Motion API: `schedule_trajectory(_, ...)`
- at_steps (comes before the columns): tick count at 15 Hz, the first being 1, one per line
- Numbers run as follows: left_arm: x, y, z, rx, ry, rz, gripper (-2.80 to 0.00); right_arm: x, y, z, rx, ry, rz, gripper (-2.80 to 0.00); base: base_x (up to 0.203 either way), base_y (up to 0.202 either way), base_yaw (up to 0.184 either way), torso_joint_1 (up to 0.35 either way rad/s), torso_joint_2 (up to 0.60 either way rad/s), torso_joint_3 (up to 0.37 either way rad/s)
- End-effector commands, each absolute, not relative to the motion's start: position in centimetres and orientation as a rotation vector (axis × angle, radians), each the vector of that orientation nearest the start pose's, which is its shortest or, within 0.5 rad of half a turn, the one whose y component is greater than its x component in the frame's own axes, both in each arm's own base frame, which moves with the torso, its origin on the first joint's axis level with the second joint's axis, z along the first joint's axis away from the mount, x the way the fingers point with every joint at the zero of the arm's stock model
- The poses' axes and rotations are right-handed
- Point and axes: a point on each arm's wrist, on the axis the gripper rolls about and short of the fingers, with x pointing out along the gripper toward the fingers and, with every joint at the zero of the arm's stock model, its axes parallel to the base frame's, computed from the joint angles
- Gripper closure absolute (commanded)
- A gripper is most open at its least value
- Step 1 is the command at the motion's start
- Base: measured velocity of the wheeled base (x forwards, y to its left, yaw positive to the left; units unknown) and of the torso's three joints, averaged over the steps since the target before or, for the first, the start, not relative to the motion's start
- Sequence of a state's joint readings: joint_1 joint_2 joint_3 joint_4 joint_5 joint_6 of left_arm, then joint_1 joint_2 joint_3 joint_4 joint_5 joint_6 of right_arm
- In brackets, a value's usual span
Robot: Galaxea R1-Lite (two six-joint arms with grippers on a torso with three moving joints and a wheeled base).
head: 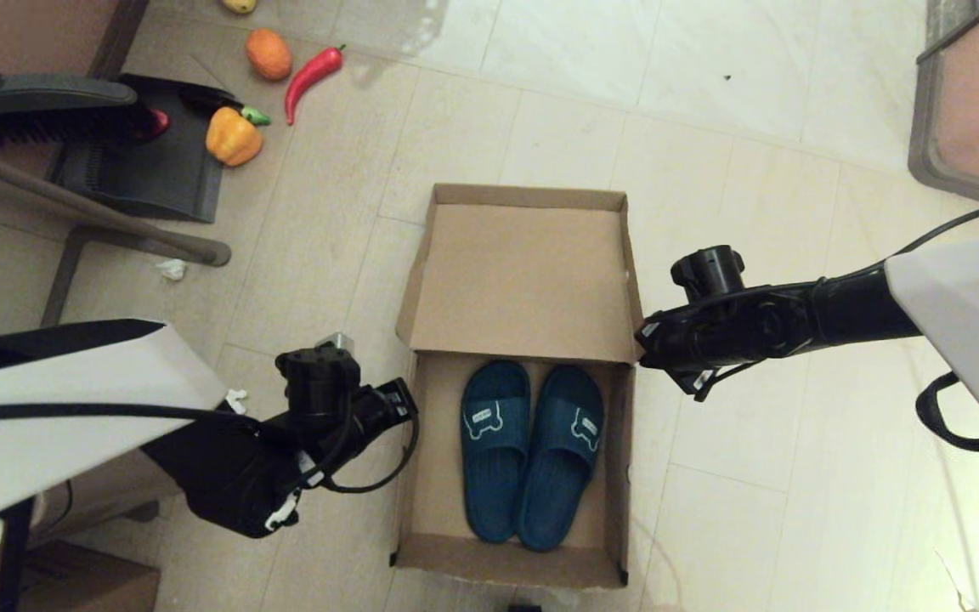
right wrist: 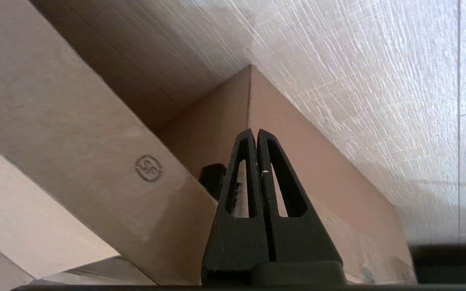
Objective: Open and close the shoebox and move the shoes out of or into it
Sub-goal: Close the shoe box
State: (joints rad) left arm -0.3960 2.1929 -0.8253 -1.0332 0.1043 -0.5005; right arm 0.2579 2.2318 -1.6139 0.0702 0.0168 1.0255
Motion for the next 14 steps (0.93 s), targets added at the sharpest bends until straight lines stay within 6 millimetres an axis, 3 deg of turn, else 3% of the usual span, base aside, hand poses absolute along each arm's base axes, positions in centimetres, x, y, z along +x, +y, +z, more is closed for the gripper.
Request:
schedule_trajectory(1, 35.0, -14.6, 4.4, -0.414, 0.419, -0.196, 0.00, 43.7, 11.6, 12.7, 0.898, 0.760, -0.116, 0.00, 0.000, 0.000, 0.000, 0.000, 0.00, 0.000)
schedule_trajectory(9, 32.1, -15.3, 3.0, -0.403, 0.480, -0.197, 0.00, 45.2, 8.8, 12.5, 0.928, 0.694, -0.151, 0.00, 0.000, 0.000, 0.000, 0.000, 0.00, 0.000)
schedule_trajectory(14, 30.0, -16.4, 3.2, -0.425, 0.466, -0.194, 0.00, 46.0, 8.6, 12.5, 0.941, 0.676, -0.147, 0.00, 0.000, 0.000, 0.000, 0.000, 0.00, 0.000)
